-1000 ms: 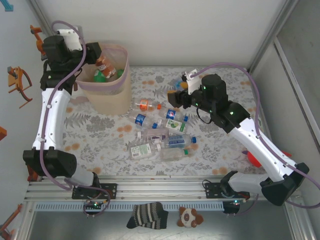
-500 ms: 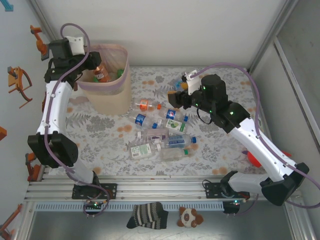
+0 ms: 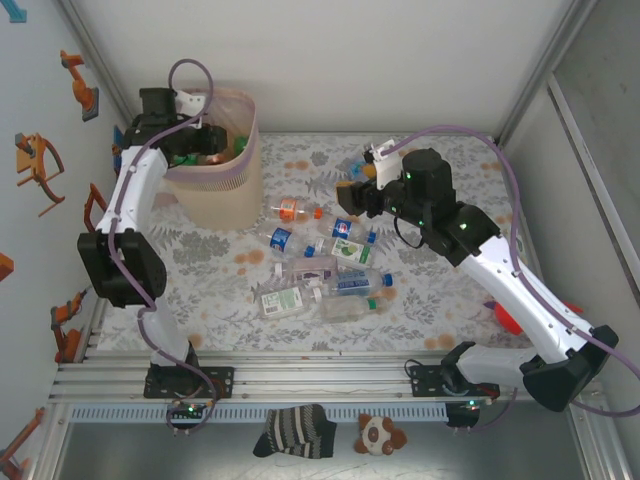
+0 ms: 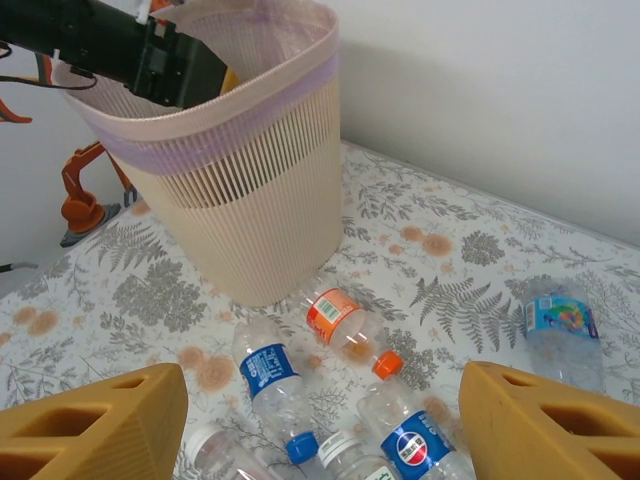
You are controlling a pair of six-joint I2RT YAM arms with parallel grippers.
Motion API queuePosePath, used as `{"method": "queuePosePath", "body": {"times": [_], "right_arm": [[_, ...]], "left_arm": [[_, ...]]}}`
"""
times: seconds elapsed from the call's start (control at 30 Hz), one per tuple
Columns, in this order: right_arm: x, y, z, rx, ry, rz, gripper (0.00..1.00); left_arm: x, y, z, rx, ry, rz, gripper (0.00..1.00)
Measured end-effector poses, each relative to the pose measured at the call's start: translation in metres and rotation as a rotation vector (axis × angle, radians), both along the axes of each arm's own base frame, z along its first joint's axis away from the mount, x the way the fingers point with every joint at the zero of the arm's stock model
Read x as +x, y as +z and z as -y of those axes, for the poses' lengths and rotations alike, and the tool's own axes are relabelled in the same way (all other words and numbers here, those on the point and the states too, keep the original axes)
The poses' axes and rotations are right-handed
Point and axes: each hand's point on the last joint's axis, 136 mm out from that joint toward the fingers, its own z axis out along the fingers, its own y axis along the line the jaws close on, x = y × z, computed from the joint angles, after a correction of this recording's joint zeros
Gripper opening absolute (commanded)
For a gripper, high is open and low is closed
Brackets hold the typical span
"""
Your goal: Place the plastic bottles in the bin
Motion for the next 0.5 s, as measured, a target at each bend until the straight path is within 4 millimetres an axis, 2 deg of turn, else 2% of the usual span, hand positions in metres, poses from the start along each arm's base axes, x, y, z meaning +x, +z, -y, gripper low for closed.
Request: {"method": "queuePosePath", "body": {"times": [0.27,0.5], "right_arm": [[0.000,-0.004,0.002,-0.014,-0.007,-0.013,0.71],[0.001,-0.006,0.004,-0.022,-0.020,-0.014,0.71]], "left_arm": [[0.013,-0.019,0.019,0.024,-0.053,-0.024,0.31],[0.021,-0.048,0.019,0.044,-0.041,-0.082,0.33]]}}
